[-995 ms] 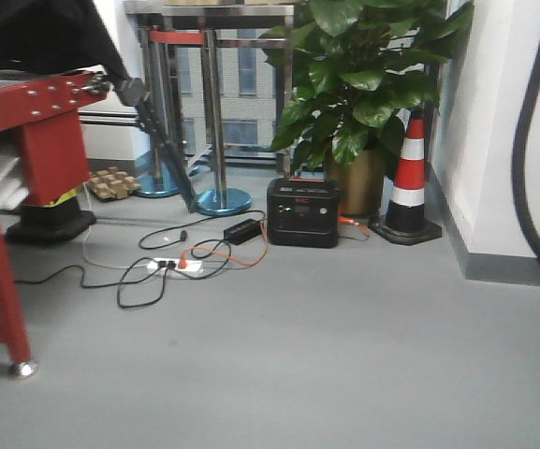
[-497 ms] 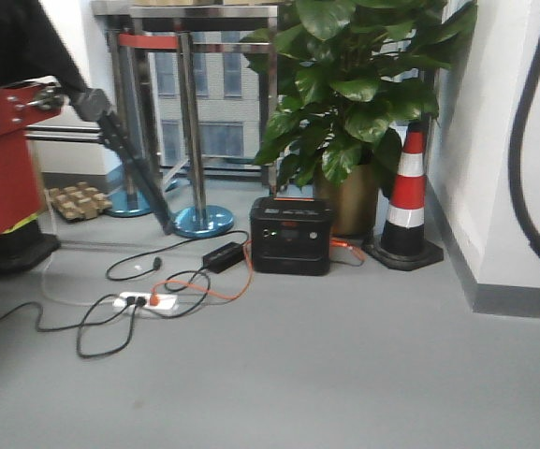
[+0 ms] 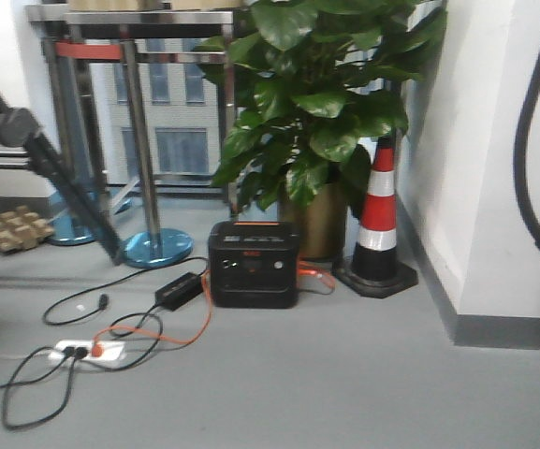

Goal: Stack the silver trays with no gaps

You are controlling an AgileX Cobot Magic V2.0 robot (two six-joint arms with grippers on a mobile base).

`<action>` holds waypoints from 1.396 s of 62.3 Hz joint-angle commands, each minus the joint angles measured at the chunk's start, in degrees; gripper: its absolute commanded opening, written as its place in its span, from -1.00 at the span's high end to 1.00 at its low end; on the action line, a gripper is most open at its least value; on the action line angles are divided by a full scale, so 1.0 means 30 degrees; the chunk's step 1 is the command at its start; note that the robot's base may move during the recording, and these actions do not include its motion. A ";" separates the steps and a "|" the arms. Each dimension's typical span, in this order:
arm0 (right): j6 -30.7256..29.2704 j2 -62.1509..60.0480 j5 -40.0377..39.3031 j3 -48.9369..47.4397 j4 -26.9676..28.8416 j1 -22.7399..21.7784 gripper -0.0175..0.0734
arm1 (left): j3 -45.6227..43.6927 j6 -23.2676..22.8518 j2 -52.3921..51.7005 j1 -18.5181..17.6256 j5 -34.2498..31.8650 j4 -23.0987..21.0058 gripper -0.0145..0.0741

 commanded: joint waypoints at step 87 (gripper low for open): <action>-0.0035 0.0020 -0.4619 -0.0017 0.0322 0.0533 0.79 | -0.0278 0.0256 -0.0098 -0.0470 -0.0575 -0.1329 0.71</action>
